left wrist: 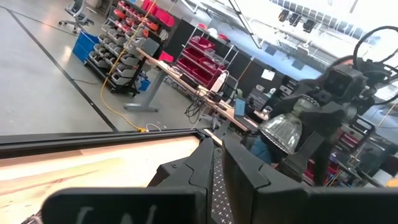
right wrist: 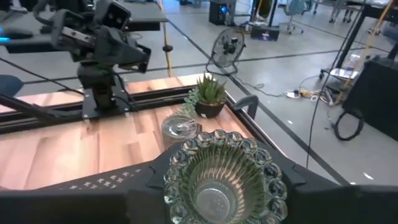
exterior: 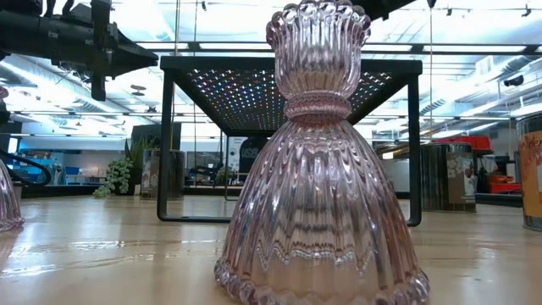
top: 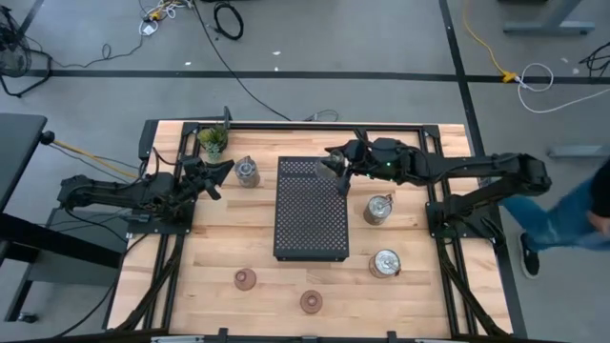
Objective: Pick & Place candle stick holders
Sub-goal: Put the green glass candle holder on the shelf
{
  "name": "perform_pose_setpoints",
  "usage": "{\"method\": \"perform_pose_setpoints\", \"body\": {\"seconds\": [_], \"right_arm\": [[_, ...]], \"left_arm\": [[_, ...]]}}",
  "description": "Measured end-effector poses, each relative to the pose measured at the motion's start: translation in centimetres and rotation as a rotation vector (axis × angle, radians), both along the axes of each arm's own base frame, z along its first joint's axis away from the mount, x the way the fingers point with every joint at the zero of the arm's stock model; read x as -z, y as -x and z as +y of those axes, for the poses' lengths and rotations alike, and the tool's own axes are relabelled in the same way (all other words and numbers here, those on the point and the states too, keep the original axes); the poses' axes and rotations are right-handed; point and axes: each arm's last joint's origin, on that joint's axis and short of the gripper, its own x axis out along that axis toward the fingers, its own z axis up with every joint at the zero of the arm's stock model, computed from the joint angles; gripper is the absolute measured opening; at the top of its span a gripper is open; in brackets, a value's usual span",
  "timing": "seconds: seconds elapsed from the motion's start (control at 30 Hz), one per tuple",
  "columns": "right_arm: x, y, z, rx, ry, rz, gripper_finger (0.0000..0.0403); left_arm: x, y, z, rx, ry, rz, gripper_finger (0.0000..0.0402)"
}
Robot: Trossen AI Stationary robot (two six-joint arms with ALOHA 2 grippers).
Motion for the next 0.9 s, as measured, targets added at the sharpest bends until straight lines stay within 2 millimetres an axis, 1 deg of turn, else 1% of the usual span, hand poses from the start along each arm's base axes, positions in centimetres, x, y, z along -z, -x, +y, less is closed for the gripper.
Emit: {"method": "perform_pose_setpoints", "body": {"seconds": [0.1, 0.27, 0.43, 0.6, 0.8, 0.9], "right_arm": [[-0.1, -0.6, -0.1, -0.005, 0.02, 0.011, 0.0148], [-0.2, -1.7, -0.9, 0.004, 0.024, 0.019, 0.0148], [0.6, -3.0, -1.9, 0.013, 0.033, 0.056, 0.0148], [1.6, -3.9, -3.2, 0.004, -0.017, 0.08, 0.0148], [0.5, -4.0, -3.4, 0.02, -0.009, 0.108, 0.0148], [0.1, -4.0, -3.8, 0.019, -0.012, 0.095, 0.0148]], "left_arm": [[0.0, 0.0, 0.0, 0.0, 0.0, 0.0, 0.0037], [0.0, 0.0, 0.0, -0.004, 0.0, 0.001, 0.0037], [0.0, 0.0, 0.0, -0.003, -0.002, 0.006, 0.0037], [0.1, 0.0, 0.0, -0.004, -0.002, 0.007, 0.0037], [0.1, 0.0, 0.0, -0.004, -0.006, 0.012, 0.0037], [0.1, 0.0, 0.0, -0.009, -0.043, 0.038, 0.0037]]}}
